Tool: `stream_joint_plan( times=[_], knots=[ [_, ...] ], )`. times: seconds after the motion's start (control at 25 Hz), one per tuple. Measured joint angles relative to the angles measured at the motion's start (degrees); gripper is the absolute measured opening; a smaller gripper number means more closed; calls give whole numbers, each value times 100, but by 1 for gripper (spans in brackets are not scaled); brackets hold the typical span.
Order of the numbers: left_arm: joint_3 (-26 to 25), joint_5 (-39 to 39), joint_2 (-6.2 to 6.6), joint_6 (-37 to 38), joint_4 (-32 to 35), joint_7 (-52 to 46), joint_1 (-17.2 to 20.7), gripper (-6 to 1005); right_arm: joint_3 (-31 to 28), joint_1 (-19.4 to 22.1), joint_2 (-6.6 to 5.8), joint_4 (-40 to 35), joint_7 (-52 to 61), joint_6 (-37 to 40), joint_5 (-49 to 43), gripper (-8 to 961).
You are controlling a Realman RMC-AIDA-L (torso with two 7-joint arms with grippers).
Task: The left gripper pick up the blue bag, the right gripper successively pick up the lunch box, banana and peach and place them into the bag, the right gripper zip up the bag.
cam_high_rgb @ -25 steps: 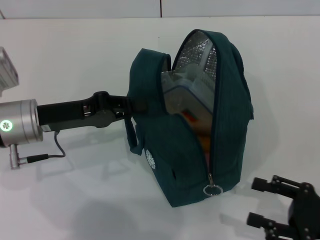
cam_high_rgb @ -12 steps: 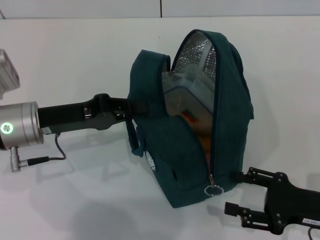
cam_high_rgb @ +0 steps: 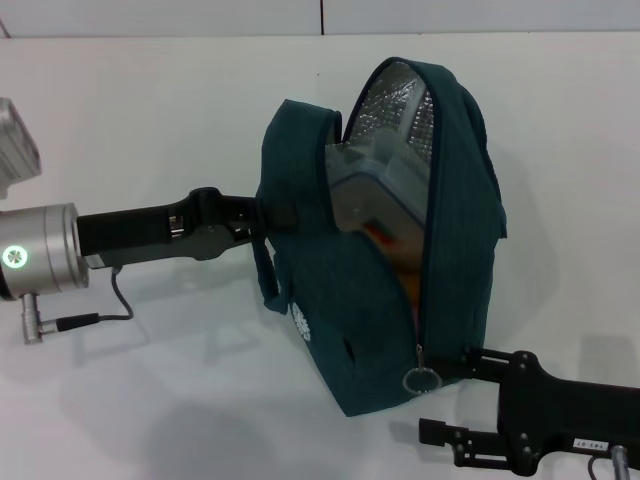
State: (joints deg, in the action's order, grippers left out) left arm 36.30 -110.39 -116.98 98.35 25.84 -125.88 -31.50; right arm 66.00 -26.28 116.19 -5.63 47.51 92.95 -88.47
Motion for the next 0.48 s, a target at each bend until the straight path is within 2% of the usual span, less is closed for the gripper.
stream_joint_plan(
  times=[0.48],
  knots=[
    [0, 1, -9, 0, 0, 4, 4, 44, 7, -15, 0, 31, 17, -32, -34, 657]
  ],
)
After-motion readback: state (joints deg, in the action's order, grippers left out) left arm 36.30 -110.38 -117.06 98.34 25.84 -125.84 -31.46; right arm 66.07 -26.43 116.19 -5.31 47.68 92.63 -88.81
